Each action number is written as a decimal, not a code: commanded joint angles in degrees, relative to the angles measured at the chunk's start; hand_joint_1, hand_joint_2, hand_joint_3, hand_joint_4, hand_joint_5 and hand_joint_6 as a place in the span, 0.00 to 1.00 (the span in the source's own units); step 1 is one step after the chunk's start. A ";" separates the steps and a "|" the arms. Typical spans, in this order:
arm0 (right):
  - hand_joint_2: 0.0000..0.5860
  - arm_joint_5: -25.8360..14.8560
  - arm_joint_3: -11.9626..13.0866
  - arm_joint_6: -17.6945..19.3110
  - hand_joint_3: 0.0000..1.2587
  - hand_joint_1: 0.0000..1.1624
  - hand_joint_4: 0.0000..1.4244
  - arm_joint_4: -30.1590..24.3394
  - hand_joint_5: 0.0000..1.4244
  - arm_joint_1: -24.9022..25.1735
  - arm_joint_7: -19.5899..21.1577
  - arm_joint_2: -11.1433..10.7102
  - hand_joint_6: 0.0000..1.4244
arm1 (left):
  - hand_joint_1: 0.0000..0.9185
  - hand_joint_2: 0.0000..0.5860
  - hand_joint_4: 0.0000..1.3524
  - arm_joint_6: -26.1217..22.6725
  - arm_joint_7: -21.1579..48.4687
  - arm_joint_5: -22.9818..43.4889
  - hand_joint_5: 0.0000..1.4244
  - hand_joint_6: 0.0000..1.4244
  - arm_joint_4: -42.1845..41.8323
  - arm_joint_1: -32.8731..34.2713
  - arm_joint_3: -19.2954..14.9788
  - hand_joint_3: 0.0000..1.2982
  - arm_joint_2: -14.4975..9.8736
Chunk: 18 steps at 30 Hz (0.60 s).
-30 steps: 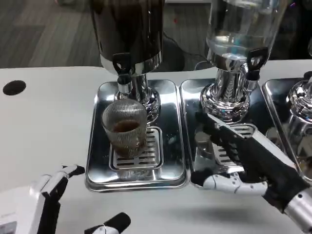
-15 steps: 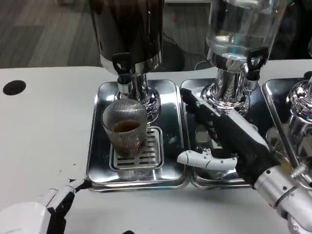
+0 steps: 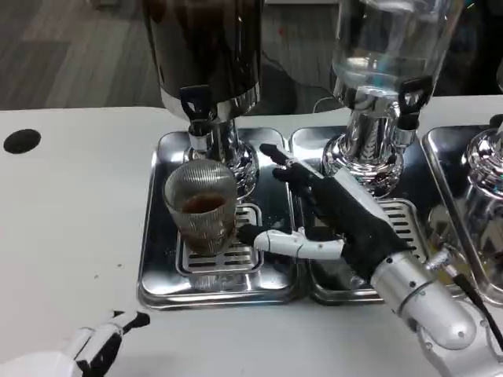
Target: Grasp the cup under the faucet to collect the drink, then remove the cup.
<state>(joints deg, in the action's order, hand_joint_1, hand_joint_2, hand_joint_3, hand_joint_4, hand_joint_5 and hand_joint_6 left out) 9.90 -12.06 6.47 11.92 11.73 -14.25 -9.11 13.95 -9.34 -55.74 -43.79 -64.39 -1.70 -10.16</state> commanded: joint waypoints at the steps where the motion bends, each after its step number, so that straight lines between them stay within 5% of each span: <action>1: 0.15 0.38 -0.62 1.43 0.06 0.59 0.01 1.86 0.03 2.30 0.99 1.40 0.02 | 0.00 0.10 0.16 1.51 -1.77 0.55 0.23 0.41 0.73 -2.23 -1.05 0.24 0.15; 18: 0.15 -1.50 -0.51 2.98 0.07 0.59 0.03 7.67 0.06 7.18 1.48 6.20 0.04 | 0.00 0.10 0.17 4.05 -2.70 3.08 0.23 0.41 2.70 -4.63 -3.86 0.24 0.16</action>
<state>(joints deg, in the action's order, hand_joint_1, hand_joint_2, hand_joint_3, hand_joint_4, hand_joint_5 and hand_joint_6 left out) 9.13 -12.92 8.16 18.38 17.55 -13.18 -3.63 17.30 -11.77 -54.08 -41.72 -68.12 -4.73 -10.00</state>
